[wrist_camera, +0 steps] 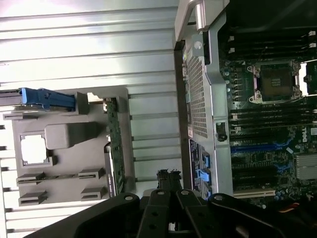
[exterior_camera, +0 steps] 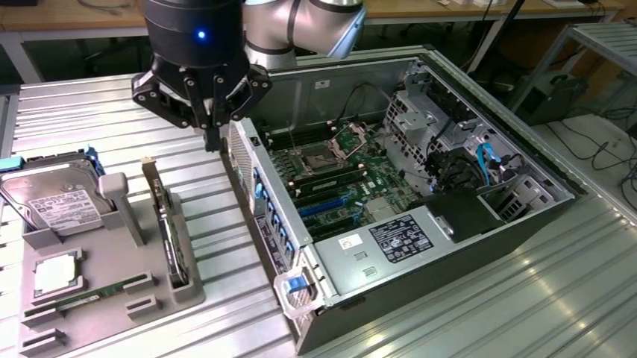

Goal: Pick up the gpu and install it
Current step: 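Reach for the gpu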

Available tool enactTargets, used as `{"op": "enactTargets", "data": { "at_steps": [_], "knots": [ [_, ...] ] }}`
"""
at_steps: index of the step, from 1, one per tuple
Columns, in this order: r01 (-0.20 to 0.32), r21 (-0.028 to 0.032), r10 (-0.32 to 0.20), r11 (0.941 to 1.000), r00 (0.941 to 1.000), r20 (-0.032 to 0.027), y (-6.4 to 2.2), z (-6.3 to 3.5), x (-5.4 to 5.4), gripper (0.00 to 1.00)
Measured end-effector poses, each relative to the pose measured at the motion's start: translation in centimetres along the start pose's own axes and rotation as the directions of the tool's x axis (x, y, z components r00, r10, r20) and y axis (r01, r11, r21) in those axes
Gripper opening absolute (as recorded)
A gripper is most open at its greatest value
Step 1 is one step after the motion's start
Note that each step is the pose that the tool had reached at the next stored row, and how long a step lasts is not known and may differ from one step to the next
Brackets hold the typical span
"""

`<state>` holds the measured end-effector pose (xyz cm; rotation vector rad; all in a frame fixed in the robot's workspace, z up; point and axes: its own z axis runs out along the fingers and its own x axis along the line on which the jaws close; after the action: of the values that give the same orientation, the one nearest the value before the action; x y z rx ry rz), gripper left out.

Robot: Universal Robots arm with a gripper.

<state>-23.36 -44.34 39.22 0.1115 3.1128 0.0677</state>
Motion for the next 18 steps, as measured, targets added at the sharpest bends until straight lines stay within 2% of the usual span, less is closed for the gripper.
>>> {"op": "enactTargets", "data": {
  "at_steps": [10, 18],
  "knots": [
    [0.002, -0.0002, -0.002, 1.0, 1.0, 0.0, -0.55, -0.02, 0.9, 0.11],
    [0.005, -0.0001, -0.005, 1.0, 1.0, -0.0002, -1.06, -0.01, 2.0, 0.11]
  ]
}}
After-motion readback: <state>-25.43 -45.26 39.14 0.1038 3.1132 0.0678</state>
